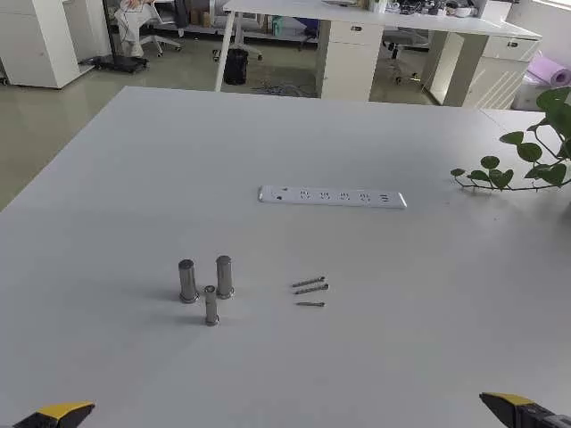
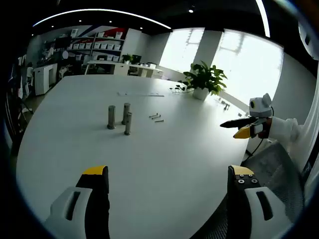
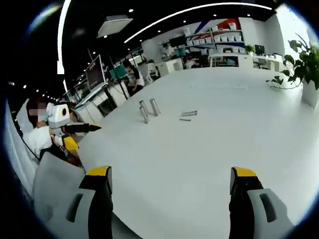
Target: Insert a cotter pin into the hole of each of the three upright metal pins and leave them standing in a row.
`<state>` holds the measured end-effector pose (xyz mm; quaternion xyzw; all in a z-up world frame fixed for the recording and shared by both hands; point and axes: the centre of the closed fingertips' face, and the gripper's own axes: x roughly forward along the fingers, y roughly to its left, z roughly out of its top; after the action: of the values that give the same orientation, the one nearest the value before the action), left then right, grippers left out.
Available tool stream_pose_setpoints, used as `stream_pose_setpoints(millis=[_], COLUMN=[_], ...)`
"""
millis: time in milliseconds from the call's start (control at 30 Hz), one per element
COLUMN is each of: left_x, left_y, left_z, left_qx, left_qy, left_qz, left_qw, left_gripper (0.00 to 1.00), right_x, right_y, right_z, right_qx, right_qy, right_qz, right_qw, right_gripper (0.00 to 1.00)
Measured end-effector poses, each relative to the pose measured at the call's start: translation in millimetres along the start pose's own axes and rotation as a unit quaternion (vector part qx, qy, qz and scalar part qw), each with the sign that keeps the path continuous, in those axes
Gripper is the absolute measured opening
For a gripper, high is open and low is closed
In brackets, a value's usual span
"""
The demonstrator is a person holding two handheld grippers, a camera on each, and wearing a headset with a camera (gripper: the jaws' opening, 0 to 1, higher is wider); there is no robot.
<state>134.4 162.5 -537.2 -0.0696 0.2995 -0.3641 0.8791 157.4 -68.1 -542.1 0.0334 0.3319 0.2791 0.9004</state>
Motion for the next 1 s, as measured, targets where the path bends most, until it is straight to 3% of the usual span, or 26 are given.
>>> stream_pose_setpoints(millis=[500, 1000], left_x=[-8.3, -6.7], left_y=[10.1, 5.6], left_z=[2.0, 6.6], left_qx=[0.011, 0.011], left_qy=[-0.005, -0.014], left_qz=[0.026, 0.03], left_qw=[0.9996, 0.9994], left_gripper=[0.99, 0.99], right_x=[-5.1, 1.2], right_y=[2.5, -0.6], right_z=[2.2, 6.8], right_qx=[0.007, 0.003], right_qy=[-0.013, -0.007], right_qz=[-0.003, 0.008], right_qw=[0.9999, 0.9999], right_gripper=[0.97, 0.97])
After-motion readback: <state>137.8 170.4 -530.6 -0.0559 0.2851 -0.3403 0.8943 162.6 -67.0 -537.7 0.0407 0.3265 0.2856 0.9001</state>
